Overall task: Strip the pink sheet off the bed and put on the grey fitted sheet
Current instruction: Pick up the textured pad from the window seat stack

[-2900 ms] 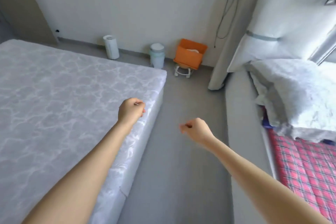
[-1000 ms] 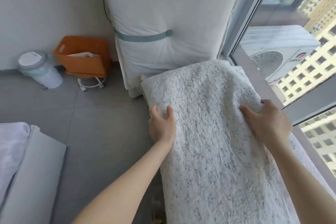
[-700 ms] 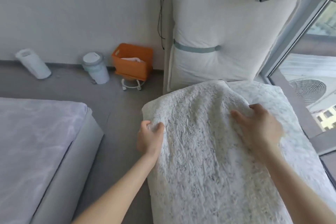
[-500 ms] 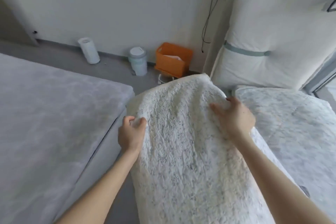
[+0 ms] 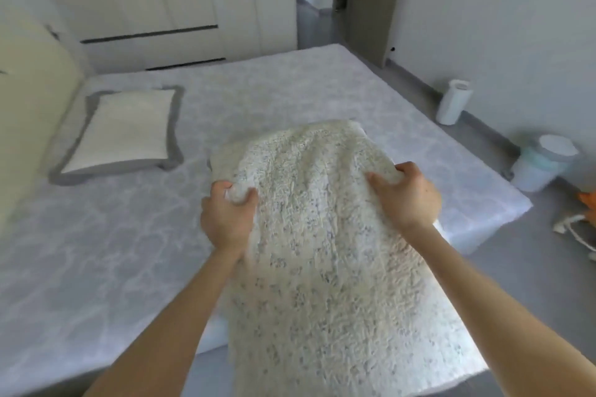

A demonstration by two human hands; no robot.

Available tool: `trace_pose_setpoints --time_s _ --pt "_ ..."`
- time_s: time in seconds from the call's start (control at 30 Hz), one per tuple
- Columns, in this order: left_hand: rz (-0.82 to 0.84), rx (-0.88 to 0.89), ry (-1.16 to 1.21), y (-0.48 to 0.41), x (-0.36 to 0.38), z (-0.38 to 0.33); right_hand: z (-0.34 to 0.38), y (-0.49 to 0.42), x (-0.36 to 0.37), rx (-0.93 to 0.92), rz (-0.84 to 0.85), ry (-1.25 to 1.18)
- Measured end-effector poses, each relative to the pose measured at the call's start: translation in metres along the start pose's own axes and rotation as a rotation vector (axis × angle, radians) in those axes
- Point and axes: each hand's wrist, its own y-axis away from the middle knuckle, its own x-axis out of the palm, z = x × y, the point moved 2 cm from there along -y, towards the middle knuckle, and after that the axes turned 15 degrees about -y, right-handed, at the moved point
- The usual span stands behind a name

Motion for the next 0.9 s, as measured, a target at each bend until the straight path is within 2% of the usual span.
trace_pose_setpoints --time_s 0.23,0.5,0.67,0.9 --pt "-0.164 -0.283 -0.05 -0.095 -0.081 0.13 0.115 0.005 0.19 -0.24 0.306 -0.026" --pt "-0.27 -0.436 -0.125 -0.209 -0.136 0.23 0.201 0.014 0.374 -0.251 0.543 -0.071" --pt "-0.22 -0.431 -0.211 -0.284 -0.16 0.287 0.233 0.035 0.466 -0.2 0.564 -0.096" --pt "-0.111 -0.217 -0.293 -0.451 -0.189 0.352 0.275 0.062 0.586 -0.033 0.4 -0.17"
